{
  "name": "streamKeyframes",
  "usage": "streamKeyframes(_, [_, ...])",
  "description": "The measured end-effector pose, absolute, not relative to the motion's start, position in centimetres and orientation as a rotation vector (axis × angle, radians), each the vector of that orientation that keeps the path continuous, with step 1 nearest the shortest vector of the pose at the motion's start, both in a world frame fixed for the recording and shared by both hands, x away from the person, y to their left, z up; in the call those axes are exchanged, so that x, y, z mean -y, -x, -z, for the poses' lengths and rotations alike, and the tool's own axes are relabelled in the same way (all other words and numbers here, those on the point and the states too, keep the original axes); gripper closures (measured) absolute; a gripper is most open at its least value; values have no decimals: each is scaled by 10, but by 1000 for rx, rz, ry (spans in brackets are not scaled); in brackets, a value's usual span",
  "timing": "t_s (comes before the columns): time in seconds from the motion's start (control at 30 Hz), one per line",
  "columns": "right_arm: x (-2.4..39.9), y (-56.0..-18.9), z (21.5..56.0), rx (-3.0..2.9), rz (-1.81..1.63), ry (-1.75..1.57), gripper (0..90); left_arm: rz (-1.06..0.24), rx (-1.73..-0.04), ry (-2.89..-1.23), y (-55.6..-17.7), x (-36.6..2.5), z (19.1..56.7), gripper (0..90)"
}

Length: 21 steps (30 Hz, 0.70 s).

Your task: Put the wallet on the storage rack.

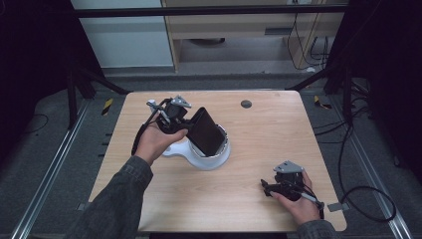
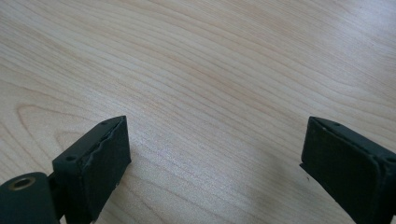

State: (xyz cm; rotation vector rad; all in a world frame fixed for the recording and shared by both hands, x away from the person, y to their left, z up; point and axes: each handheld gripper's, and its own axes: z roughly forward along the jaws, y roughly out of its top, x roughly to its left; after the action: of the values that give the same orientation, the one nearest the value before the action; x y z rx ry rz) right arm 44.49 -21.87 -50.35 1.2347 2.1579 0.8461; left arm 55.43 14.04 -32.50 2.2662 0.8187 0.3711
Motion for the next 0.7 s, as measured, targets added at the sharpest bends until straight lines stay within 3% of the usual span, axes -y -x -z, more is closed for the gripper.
streamKeyframes(0.33, [218,-445,504,-2168,-841,-1234,81,-434,-862,-2230,-552,-155,323,629])
streamKeyframes(0.7, [218,-445,505,-2172,-839,-1240,81,-444,-866,-2174,-546,-166,313,623])
